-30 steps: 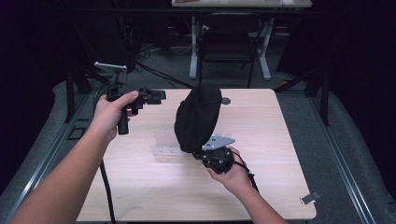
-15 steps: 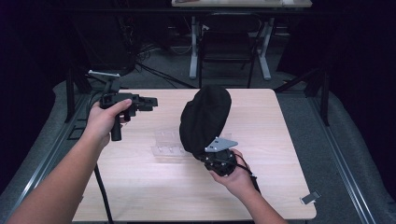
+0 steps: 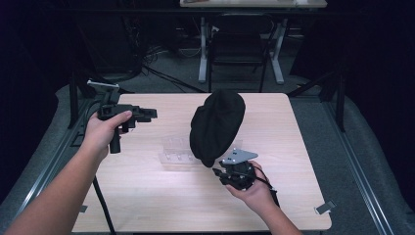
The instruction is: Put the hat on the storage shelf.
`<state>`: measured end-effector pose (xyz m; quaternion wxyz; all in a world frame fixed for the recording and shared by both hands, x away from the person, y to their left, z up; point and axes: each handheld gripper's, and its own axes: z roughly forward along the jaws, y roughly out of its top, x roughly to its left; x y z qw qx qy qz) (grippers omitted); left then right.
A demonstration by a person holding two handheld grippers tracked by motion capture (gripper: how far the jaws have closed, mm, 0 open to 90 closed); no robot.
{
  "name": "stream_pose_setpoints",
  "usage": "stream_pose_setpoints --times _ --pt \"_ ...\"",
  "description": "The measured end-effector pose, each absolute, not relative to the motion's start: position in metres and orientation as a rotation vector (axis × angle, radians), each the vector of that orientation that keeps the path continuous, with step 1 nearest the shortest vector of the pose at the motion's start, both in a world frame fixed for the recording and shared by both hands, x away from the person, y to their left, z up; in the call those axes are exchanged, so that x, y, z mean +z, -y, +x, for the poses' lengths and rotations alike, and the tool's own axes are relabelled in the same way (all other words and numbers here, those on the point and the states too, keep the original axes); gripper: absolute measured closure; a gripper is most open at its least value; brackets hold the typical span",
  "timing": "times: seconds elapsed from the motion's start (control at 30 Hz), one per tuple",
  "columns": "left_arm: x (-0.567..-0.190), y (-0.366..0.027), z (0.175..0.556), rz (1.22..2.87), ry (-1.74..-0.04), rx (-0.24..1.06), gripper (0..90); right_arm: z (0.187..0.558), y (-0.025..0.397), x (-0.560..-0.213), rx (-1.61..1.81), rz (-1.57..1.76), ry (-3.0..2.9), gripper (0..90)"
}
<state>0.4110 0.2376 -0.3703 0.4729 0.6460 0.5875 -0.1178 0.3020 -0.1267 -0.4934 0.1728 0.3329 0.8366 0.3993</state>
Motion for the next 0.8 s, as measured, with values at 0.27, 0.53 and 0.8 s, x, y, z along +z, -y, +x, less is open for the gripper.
stream_pose_setpoints --times 0.27,0.53,0.8 --pt "-0.376 -0.241 0.405 1.678 -1.478 -0.118 53.2 0.296 0.14 -0.495 1.123 0.964 -2.364 55.8" --pt "-0.385 -0.241 0.396 1.803 -1.471 0.061 51.6 0.29 0.157 -0.503 1.083 0.992 -2.349 51.2" --pt "-0.412 -0.242 0.386 1.867 -1.471 0.105 52.6 0.28 0.172 -0.51 1.045 0.965 -2.301 48.4"
